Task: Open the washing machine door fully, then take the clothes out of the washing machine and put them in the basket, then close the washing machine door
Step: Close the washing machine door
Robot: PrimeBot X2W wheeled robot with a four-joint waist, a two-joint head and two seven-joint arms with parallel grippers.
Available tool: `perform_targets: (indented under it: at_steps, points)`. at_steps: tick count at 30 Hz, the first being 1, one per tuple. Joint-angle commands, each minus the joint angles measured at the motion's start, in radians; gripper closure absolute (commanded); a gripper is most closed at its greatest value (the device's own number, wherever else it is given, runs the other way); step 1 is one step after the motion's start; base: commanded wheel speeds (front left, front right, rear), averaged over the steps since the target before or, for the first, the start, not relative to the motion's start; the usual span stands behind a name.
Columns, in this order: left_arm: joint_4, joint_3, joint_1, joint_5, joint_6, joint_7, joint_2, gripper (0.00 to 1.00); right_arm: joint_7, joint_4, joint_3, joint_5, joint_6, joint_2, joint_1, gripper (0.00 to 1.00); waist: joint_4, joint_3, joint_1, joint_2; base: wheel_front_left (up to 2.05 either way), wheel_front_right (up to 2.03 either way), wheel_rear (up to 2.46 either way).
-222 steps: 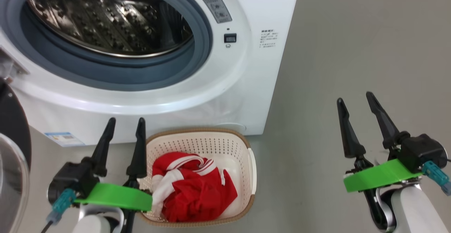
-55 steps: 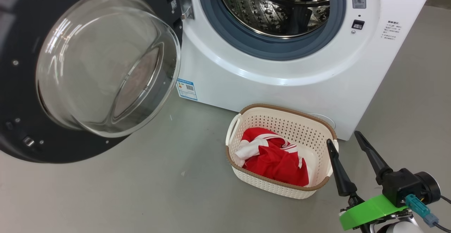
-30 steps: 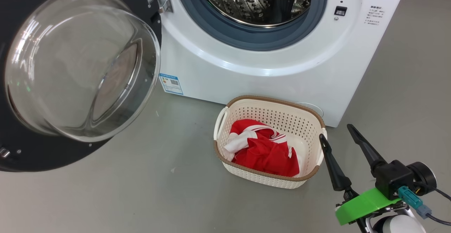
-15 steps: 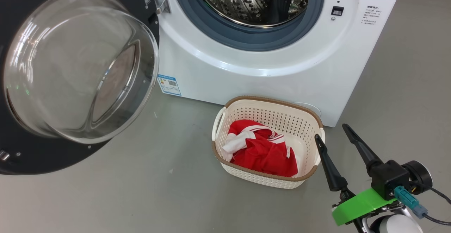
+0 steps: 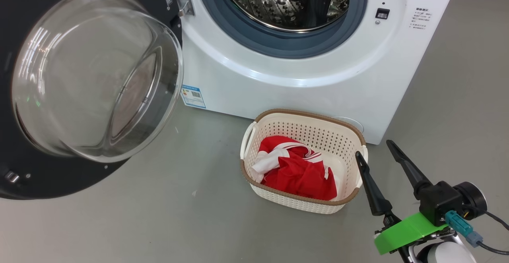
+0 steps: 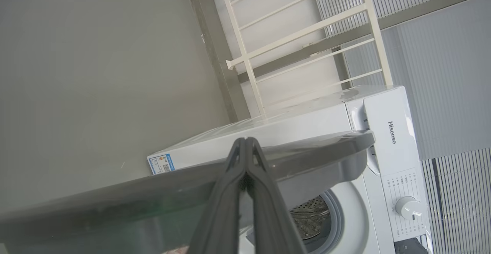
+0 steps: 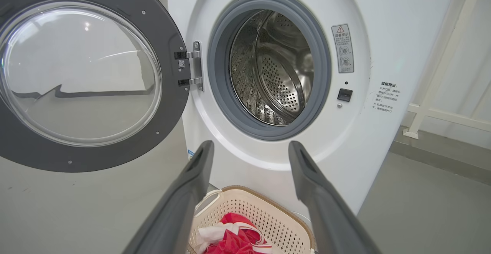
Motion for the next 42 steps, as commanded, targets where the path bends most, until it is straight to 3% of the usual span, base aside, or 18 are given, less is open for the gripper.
perform_targets:
  at_steps: [1, 26, 34, 42]
  points:
    - [-0.022, 0.002, 0.03, -0.011, -0.01, 0.024, 0.023, 1.0, -0.009, -0.02, 0.021, 0.008, 0.006, -0.001, -0.037, 0.0, 0.0, 0.001, 0.0, 0.0, 0.0, 0.0, 0.0]
    - [-0.292, 0.023, 0.186, -0.134, -0.029, 0.246, -0.11, 1.0, -0.037, 0.011, 0.018, 0.021, 0.006, 0.006, -0.048, 0.0, 0.019, 0.022, 0.0, 0.0, 0.0, 0.0, 0.0]
    - [-0.476, 0.047, 0.277, -0.183, 0.011, 0.308, -0.177, 1.0, -0.046, 0.02, 0.015, 0.035, 0.006, 0.006, -0.048, 0.0, 0.01, 0.02, 0.0, 0.0, 0.0, 0.0, 0.0]
    - [-0.678, 0.071, 0.351, -0.243, 0.098, 0.369, -0.257, 1.0, -0.052, 0.031, 0.014, 0.045, 0.006, 0.006, -0.046, 0.0, 0.004, 0.013, 0.0, 0.0, 0.0, 0.0, 0.0]
